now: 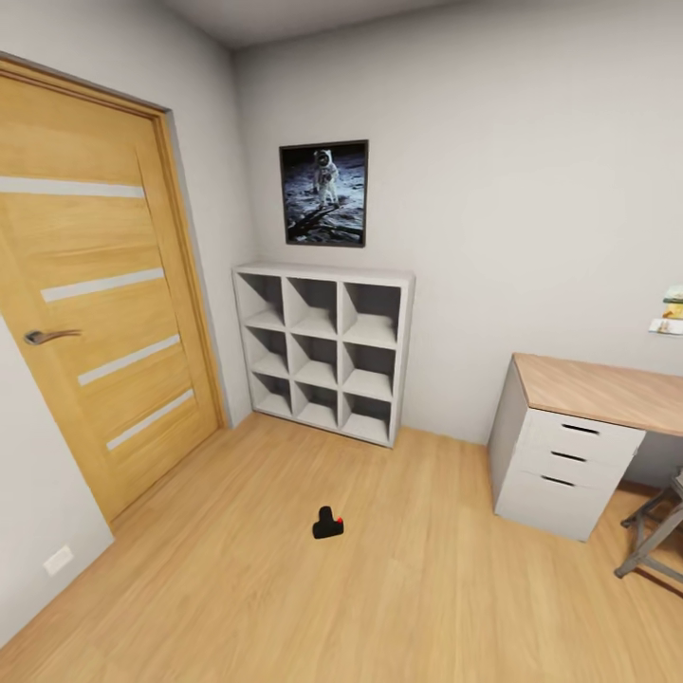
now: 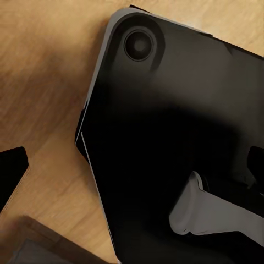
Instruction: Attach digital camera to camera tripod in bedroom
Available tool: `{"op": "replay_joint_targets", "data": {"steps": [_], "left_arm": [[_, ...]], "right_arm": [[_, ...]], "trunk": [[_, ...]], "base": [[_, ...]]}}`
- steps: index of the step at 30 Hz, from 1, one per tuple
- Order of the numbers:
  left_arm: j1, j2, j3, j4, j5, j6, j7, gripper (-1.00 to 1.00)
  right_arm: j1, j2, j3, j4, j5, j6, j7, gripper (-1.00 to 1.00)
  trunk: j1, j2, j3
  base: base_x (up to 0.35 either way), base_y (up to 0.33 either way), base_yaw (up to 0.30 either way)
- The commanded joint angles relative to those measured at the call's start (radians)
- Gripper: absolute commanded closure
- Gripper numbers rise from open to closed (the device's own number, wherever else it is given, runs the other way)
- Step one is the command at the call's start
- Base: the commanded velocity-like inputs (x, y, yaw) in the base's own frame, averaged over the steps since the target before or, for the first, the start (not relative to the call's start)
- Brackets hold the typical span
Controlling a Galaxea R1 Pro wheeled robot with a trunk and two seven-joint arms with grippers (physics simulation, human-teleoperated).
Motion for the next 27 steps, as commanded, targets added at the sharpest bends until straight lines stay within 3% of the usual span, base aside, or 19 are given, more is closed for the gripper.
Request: {"op": "replay_joint_targets", "data": {"steps": [1, 12, 27], "left_arm": [[0.0, 0.0, 0.002, -0.001, 0.003, -0.001, 0.0, -1.0], [0.0, 0.0, 0.002, -0.001, 0.004, -0.001, 0.0, -1.0], [0.0, -0.002, -0.001, -0.001, 0.002, -0.003, 0.0, -1.0]], "right_arm": [[-0.002, 0.0, -0.008, 0.003, 0.006, -0.006, 0.001, -1.0], [-0.002, 0.001, -0.012, 0.003, 0.001, -0.006, -0.001, -1.0], [-0.002, 0.001, -0.015, 0.003, 0.0, -0.006, 0.001, -1.0]], "trunk": [[0.001, -0.002, -0.002], [0.001, -0.002, -0.002], [0.001, -0.002, -0.002]], "base": [[0.3, 0.189, 0.0], [0.304, 0.182, -0.02], [0.312, 0.16, -0.259]]}}
